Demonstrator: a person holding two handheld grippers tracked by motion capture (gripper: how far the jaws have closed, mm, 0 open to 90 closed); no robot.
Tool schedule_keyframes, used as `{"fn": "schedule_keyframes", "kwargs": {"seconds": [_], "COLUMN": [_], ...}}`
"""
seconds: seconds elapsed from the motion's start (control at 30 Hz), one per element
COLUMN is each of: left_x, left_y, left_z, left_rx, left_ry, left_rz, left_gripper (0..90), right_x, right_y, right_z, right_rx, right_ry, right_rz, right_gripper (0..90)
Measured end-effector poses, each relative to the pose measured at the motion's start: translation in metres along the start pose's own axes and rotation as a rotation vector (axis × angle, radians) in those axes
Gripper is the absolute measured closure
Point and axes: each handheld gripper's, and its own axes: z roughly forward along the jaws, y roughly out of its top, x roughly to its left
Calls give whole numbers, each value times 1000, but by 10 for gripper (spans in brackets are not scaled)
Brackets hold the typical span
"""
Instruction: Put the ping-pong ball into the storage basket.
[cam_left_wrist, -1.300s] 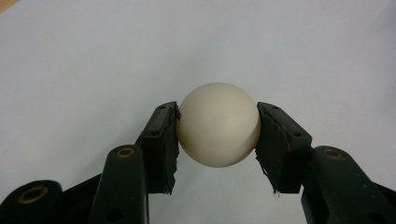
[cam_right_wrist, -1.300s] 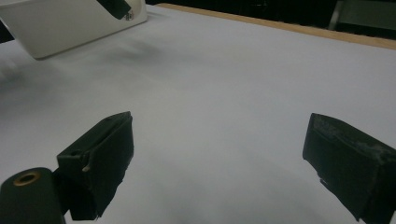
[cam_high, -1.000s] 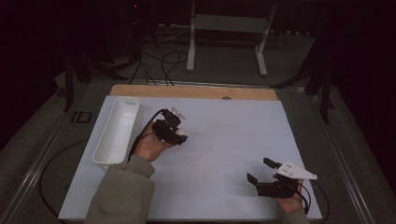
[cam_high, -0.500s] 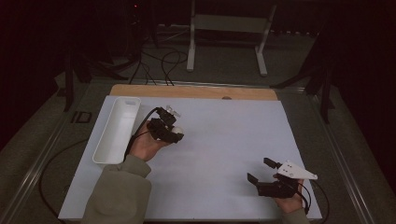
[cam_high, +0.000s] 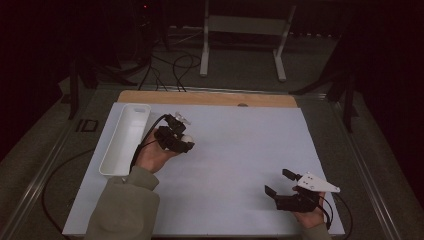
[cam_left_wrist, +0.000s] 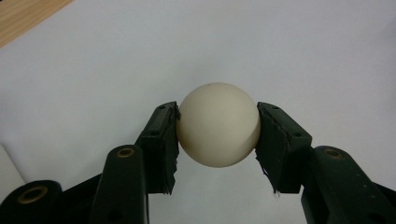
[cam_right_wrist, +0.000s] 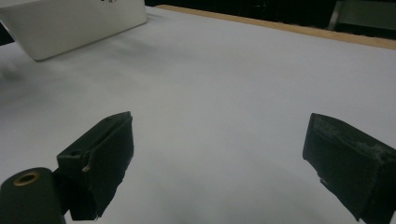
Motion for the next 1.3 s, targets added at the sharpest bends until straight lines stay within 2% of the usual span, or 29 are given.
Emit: {"fn": "schedule_keyframes", "kwargs": {"seconds": [0.73,1.17,1.3], "left_x": [8,13,15], "left_y": [-6,-9,-10], "left_z": [-10,-17,-21], "left_rx": [-11,-4,10], "left_ry": [26,31,32], "left_rz": [9,12,23], "left_gripper": [515,515,515], "right_x": [0,1,1], "right_y": [0,0,-1], "right_z": [0,0,0], "right_rx": [-8,-10,-8], "right_ry": [4,4,4], "right_rz": [2,5,6], "right_gripper": [80,80,80]}}
